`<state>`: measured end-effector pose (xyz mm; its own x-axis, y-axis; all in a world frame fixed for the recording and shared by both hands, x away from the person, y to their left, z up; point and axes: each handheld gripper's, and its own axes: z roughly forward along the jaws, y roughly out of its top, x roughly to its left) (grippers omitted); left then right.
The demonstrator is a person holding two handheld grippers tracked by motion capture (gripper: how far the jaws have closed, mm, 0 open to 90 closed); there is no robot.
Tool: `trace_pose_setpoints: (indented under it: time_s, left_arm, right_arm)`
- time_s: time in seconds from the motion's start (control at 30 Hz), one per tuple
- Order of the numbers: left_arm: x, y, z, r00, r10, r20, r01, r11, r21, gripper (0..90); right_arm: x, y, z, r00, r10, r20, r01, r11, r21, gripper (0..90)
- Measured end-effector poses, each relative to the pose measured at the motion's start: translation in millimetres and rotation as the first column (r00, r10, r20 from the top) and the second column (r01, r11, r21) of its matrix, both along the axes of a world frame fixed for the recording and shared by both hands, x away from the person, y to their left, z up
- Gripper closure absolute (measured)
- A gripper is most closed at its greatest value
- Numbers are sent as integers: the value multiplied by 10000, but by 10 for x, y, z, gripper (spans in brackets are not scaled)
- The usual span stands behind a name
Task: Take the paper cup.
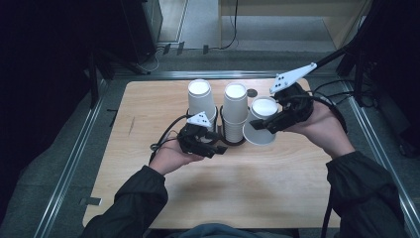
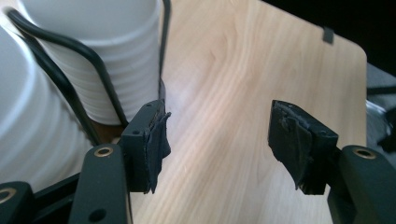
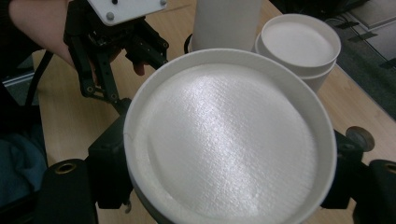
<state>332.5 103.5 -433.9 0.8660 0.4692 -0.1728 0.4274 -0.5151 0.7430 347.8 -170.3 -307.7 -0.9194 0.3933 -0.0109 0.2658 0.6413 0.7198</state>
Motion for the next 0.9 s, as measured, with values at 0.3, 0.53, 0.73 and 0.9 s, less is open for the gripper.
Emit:
trace_pose_setpoints:
  time_s: [0.3,0.53,0.73,0.9]
  left_arm:
    - [-54,118,-117,9981,-563,-255,551,9974,-457,380]
    - [-63,200,-189,9978,-623,-226,607,9959,-670,377]
    - [-72,245,-250,9986,-507,128,514,9966,-644,372]
    - [-43,319,-336,9991,-413,92,417,9978,-508,368]
  right_arm:
    - [-67,-41,-328,9996,232,-174,-231,9997,49,234]
    - [-110,-21,-644,9979,573,-288,-566,9981,249,234]
    - [-122,-15,-952,9963,624,-588,-605,9976,344,234]
    - [-143,-4,-1146,9945,578,-871,-527,9968,597,234]
